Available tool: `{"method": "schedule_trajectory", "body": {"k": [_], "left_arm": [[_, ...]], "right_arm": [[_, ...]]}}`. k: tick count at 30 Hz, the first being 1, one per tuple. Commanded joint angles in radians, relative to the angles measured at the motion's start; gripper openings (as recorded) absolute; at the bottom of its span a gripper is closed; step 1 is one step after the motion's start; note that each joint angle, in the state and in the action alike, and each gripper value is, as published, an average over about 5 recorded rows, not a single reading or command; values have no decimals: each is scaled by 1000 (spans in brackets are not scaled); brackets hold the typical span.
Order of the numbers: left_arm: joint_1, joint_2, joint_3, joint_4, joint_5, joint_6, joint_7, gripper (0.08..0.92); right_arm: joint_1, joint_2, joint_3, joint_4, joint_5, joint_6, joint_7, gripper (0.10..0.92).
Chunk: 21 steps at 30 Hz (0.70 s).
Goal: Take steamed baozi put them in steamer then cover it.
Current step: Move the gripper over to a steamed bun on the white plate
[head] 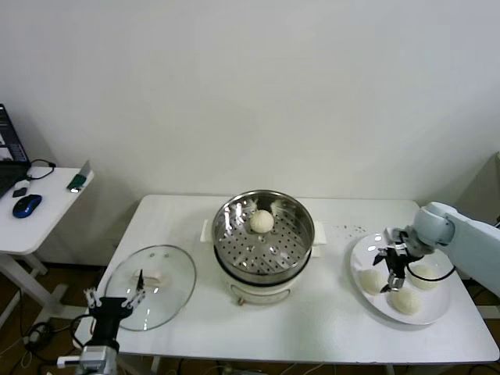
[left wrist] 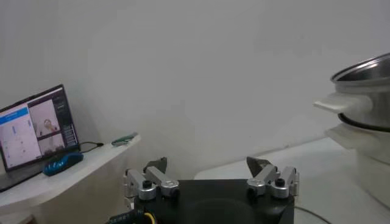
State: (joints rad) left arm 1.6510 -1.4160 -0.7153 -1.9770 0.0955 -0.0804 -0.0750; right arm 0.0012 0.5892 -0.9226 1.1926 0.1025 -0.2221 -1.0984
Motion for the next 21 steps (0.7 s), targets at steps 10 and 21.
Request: {"method": "schedule_trajectory", "body": {"k": [10, 21], "left_arm": [[-4, 2, -8, 9, -3, 1, -2, 823], [-1, -1, -11, 7, -2, 1, -2, 823]], "right_arm": [[-12, 49, -5, -66, -22, 20, -26, 778], [31, 36, -30, -69, 5, 35, -34, 673]]}}
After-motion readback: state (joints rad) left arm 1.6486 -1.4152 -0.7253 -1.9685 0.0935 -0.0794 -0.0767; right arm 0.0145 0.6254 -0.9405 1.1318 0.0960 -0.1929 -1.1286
